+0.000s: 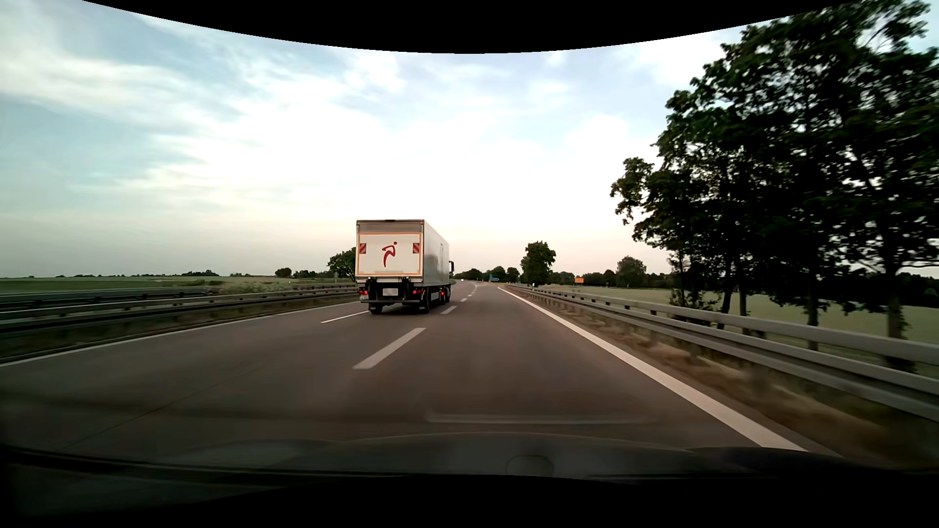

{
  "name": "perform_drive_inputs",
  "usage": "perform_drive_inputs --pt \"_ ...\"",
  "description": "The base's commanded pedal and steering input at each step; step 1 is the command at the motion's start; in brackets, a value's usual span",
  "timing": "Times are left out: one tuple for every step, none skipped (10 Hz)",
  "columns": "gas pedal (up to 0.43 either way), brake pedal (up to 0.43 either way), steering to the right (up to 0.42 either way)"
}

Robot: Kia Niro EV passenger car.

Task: Follow the waypoints while adhering to traffic rules and regulations

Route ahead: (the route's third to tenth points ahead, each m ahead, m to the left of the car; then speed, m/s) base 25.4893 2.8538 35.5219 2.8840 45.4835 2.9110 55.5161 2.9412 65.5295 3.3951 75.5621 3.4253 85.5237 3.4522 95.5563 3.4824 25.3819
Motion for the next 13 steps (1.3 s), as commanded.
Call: perform_drive_inputs --pt "0.0 0.006 -0.002" --pt "0.0 0.006 -0.002" --pt "0.0 0.006 -0.002" --pt "0.0 0.006 -0.002" --pt "0.0 0.006 -0.002" --pt "0.0 0.006 -0.002" --pt "0.0 0.006 -0.002" --pt "0.0 0.006 -0.002" --pt "0.0 0.006 -0.002" --pt "0.0 0.006 -0.002" --pt "0.0 0.006 -0.002" --pt "0.0 0.006 -0.002" --pt "0.0 0.006 -0.002"
